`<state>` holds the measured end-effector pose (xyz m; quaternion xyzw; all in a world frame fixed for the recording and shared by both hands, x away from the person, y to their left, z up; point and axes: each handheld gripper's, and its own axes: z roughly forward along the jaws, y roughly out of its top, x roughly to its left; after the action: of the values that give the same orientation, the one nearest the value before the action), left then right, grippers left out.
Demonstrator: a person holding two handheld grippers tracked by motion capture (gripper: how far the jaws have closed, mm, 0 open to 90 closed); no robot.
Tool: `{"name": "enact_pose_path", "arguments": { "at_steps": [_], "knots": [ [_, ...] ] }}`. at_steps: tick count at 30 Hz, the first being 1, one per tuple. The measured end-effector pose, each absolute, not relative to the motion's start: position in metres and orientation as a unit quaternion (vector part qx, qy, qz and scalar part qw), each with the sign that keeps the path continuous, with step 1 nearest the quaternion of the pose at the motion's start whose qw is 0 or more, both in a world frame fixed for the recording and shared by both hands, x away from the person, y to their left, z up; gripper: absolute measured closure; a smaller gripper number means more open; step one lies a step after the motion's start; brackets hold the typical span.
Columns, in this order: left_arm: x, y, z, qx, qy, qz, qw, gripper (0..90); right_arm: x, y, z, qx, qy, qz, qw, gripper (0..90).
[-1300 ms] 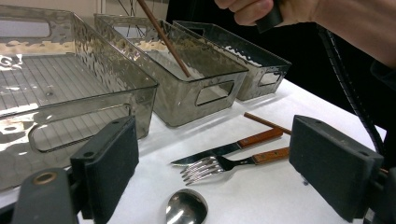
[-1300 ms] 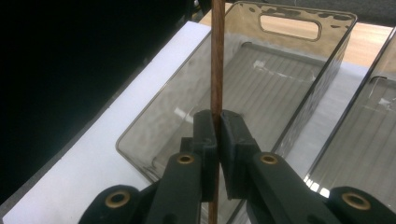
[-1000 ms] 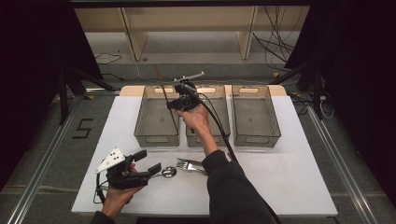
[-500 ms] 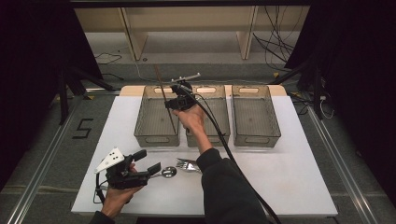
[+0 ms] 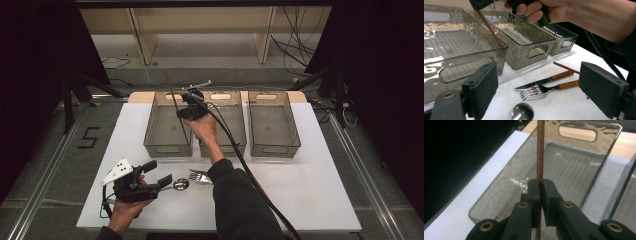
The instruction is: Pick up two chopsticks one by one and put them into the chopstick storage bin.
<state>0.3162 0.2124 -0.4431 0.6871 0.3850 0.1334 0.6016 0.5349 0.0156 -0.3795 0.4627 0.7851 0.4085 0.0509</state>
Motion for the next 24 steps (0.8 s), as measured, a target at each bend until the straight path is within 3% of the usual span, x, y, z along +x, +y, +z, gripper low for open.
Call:
{"name": "enact_pose_path", "arguments": {
  "at_steps": [6, 7, 8, 19, 24],
  "knots": [
    [0.316, 0.213, -0.443, 0.687, 0.385, 0.134, 0.602, 15.6, 0.536, 0.017, -0.385, 0.468, 0.787, 0.400, 0.045, 78.6],
    [0.316, 0.213, -0.443, 0.687, 0.385, 0.134, 0.601, 15.6, 0.536, 0.018, -0.386, 0.469, 0.788, 0.397, 0.038, 67.2],
    [0.316, 0.213, -0.443, 0.687, 0.385, 0.134, 0.601, 15.6, 0.536, 0.018, -0.386, 0.470, 0.787, 0.396, 0.038, 61.8],
    [0.316, 0.213, -0.444, 0.688, 0.386, 0.134, 0.600, 15.6, 0.525, -0.006, -0.366, 0.446, 0.796, 0.407, 0.040, 41.3],
    [0.316, 0.213, -0.444, 0.688, 0.388, 0.134, 0.599, 15.6, 0.509, -0.028, -0.355, 0.424, 0.810, 0.402, 0.045, 36.0]
  ]
}}
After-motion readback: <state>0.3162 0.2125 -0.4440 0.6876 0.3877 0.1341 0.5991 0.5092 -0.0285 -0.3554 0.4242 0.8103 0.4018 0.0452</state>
